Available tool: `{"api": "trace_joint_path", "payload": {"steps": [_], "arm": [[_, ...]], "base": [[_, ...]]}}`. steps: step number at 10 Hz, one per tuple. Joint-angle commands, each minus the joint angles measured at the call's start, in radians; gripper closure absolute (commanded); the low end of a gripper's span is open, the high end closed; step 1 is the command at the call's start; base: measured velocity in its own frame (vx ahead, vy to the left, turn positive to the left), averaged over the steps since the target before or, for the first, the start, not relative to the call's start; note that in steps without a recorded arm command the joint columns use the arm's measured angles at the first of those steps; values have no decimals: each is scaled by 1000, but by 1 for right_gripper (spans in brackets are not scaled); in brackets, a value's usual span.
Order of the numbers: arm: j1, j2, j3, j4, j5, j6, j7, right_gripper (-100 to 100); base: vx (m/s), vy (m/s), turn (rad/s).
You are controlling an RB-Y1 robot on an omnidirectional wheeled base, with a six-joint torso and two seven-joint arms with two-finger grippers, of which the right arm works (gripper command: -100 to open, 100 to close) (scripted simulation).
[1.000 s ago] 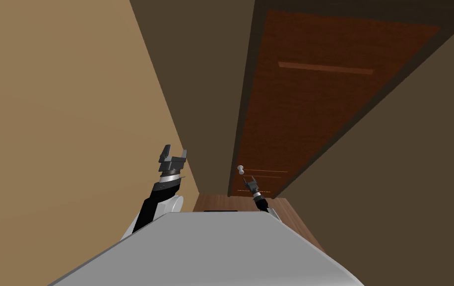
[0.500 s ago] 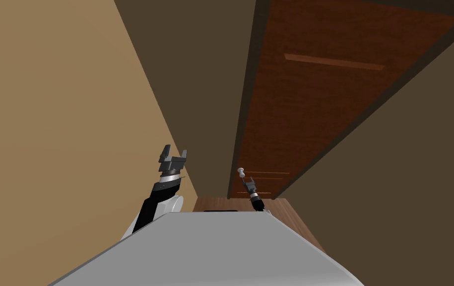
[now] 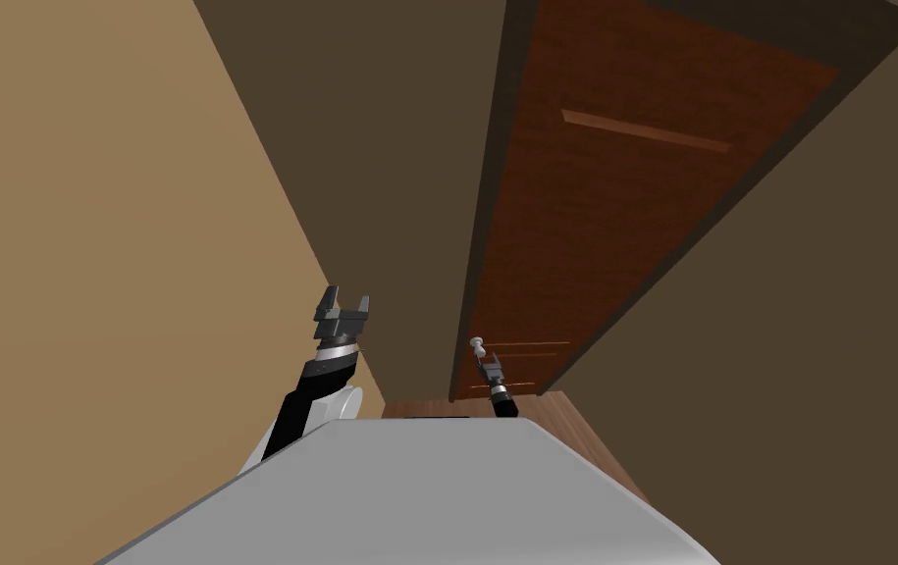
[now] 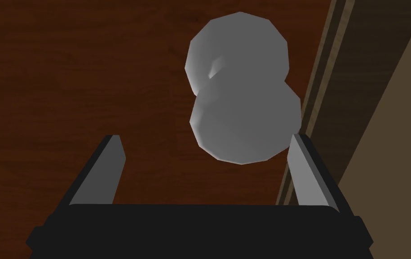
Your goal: Pull the door open
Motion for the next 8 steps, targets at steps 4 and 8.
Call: {"api": "trace_joint_path", "payload": {"steps": [4, 8], "arm": [[-4, 0, 2, -1, 0, 2, 0, 100], [-2, -15, 16, 9, -7, 4, 0, -100]], "base": [[-19, -2, 11], [-74, -28, 57]]}}
